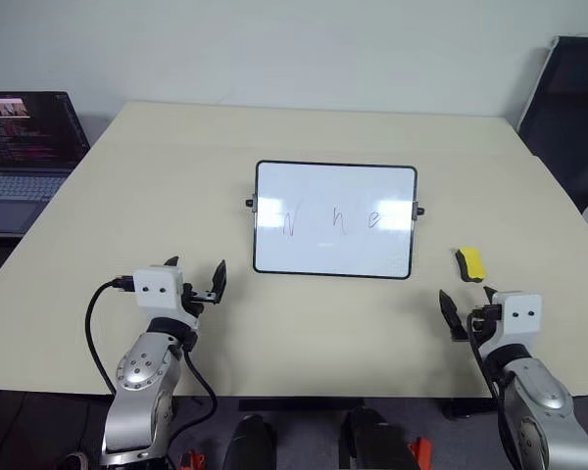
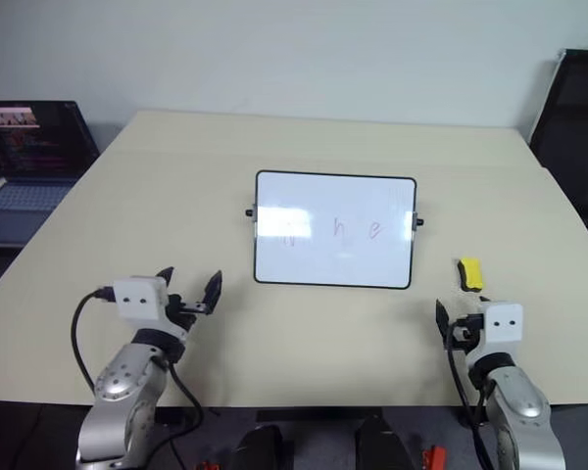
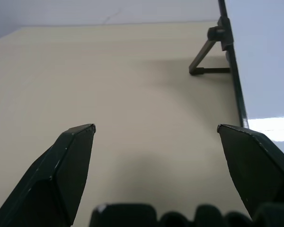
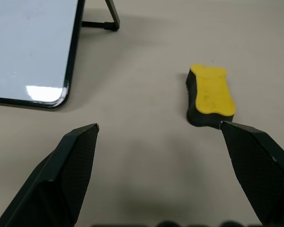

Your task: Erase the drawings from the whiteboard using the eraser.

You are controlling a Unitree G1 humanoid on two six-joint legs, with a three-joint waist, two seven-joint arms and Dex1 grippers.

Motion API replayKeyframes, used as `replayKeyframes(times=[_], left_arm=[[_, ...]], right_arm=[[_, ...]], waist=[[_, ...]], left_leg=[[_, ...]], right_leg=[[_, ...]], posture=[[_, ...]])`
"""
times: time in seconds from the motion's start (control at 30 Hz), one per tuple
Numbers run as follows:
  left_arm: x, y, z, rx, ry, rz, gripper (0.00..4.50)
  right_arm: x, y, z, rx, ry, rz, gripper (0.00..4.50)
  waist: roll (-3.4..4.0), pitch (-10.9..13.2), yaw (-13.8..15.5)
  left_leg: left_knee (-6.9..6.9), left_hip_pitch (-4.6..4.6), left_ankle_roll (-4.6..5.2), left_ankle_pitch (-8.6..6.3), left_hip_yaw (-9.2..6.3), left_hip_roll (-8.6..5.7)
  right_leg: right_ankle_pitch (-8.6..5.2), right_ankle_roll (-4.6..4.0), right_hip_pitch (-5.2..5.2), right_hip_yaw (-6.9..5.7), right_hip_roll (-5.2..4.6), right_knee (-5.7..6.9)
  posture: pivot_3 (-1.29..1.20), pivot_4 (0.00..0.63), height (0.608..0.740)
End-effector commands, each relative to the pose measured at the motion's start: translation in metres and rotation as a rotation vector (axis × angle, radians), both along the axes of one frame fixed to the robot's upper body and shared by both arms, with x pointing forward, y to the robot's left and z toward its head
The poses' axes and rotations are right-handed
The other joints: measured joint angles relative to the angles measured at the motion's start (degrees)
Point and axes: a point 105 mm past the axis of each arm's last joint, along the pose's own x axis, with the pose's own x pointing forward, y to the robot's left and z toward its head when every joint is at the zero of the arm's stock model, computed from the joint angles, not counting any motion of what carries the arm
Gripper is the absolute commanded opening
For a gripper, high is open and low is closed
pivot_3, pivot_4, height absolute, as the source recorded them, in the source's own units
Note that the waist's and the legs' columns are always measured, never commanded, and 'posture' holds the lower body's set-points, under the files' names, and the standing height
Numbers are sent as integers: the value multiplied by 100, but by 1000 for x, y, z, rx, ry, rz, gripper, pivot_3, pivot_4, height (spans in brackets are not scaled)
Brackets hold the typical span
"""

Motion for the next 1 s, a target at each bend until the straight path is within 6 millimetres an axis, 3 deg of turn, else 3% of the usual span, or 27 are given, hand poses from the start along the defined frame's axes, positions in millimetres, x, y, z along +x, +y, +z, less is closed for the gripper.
replayKeyframes(times=[0.03, 0.13, 0.33, 0.5, 0.73, 1.0], left_arm=[[6, -11, 20, 23, -73, -47, 4500], [8, -14, 22, 28, -78, -45, 4500], [14, -33, 46, 86, -133, -167, 4500], [18, -81, 88, 131, -190, -479, 4500], [13, -124, 100, 217, -178, -921, 4500], [12, -131, 105, 195, -130, -1116, 4500]], right_arm=[[6, 0, 12, -37, -35, 1, 4483], [10, 0, 17, -130, -48, 2, 4483], [11, 3, 38, -98, -83, 35, 4483], [31, -14, 63, -96, -112, 11, 4483], [45, -35, 66, -89, -45, -81, 4483], [53, -40, 57, -21, 57, -100, 4483]], waist=[[0, 0, -11], [0, 0, -54], [0, 2, -92], [0, 7, -100], [10, 10, -103], [16, 14, -127]], left_leg=[[7, 0, 0, 0, -1, 0], [24, 0, 0, 0, -1, -5], [18, -2, 1, -1, -13, -13], [22, -11, 2, 0, -25, -22], [7, -11, 4, 1, -46, -29], [6, -17, 8, -1, -53, -32]], right_leg=[[0, 0, 0, 0, 0, 0], [0, 0, -2, 0, -6, -9], [0, 0, 17, -6, -11, -2], [1, 1, 19, -9, -12, -5], [-4, 9, 27, -20, -12, -5], [-9, 18, 27, -20, -12, -3]], posture=[[0, 150, 740], [0, 150, 740], [0, 150, 740], [0, 150, 740], [0, 150, 740], [0, 150, 740]])
